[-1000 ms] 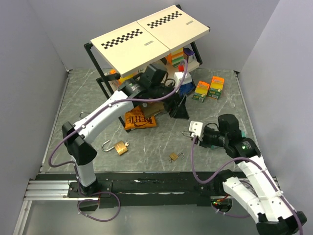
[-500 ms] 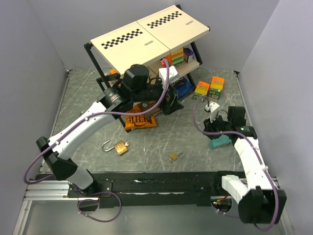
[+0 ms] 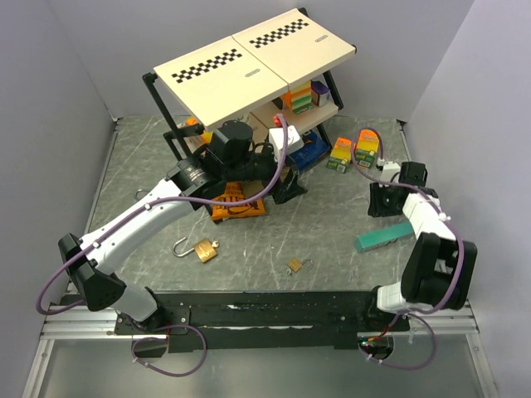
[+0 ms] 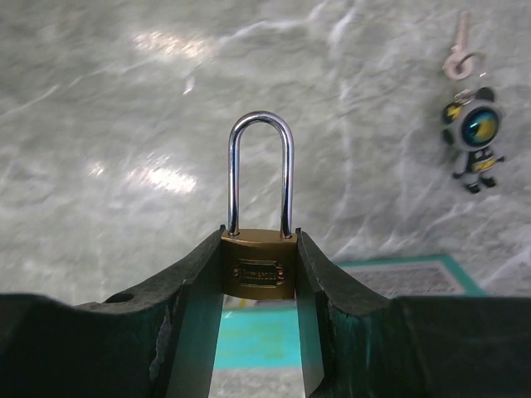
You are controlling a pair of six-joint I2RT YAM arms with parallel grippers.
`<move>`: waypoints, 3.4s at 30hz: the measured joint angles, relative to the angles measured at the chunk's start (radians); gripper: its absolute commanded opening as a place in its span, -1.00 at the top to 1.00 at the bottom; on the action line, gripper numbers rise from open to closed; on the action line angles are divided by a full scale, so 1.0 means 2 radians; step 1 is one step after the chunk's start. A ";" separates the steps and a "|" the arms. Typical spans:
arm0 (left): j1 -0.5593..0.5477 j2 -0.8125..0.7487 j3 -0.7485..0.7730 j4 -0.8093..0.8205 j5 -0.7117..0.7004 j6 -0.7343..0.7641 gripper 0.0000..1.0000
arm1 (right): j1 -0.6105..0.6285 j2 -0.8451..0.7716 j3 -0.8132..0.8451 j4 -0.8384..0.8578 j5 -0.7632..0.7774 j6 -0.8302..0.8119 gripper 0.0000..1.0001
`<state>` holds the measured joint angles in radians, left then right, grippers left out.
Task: Lock with the key
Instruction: Place the lock at the center of the board, then pick up the lock from the center of the board.
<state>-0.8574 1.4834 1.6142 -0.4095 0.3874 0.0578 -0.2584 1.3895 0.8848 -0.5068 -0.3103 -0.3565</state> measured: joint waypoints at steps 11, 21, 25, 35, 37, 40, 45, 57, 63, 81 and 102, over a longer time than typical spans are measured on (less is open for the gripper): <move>-0.003 0.000 -0.014 -0.009 0.004 0.001 -0.69 | -0.001 0.123 0.074 0.025 0.051 0.022 0.67; -0.004 0.000 -0.020 -0.011 0.004 0.001 -0.68 | -0.001 0.182 0.107 0.025 0.068 0.034 0.52; -0.004 0.000 -0.023 -0.013 0.004 0.001 -0.67 | -0.001 0.187 0.108 0.023 0.073 0.038 0.06; -0.004 0.000 -0.028 -0.015 0.004 0.001 -0.66 | -0.001 0.188 0.108 0.020 0.080 0.046 -0.23; -0.004 0.000 -0.029 -0.015 0.004 0.003 -0.67 | -0.001 0.188 0.112 0.015 0.079 0.047 -0.25; -0.004 -0.003 -0.036 -0.015 0.009 0.007 -0.67 | -0.001 0.184 0.116 0.010 0.069 0.045 -0.32; -0.007 -0.006 -0.058 -0.023 0.019 0.016 -0.66 | -0.001 0.142 0.116 -0.010 0.039 0.035 -0.38; -0.102 0.050 -0.120 -0.031 -0.056 -0.040 -0.57 | 0.002 -0.039 0.114 -0.053 -0.025 0.036 -0.42; -0.149 0.138 -0.120 -0.050 -0.131 -0.087 -0.62 | 0.004 -0.107 0.089 -0.067 -0.040 0.042 -0.42; -0.183 0.214 -0.120 -0.067 -0.237 -0.193 -0.43 | 0.005 -0.269 -0.007 -0.084 -0.066 0.042 -0.47; -0.179 0.267 -0.092 -0.076 -0.262 -0.235 0.39 | 0.005 -0.284 -0.010 -0.084 -0.085 0.043 -0.54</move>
<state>-1.2160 2.0167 1.4300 -0.5621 -0.1356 -0.4129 -0.2481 0.8207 0.8654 -0.6750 -0.4805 -0.2695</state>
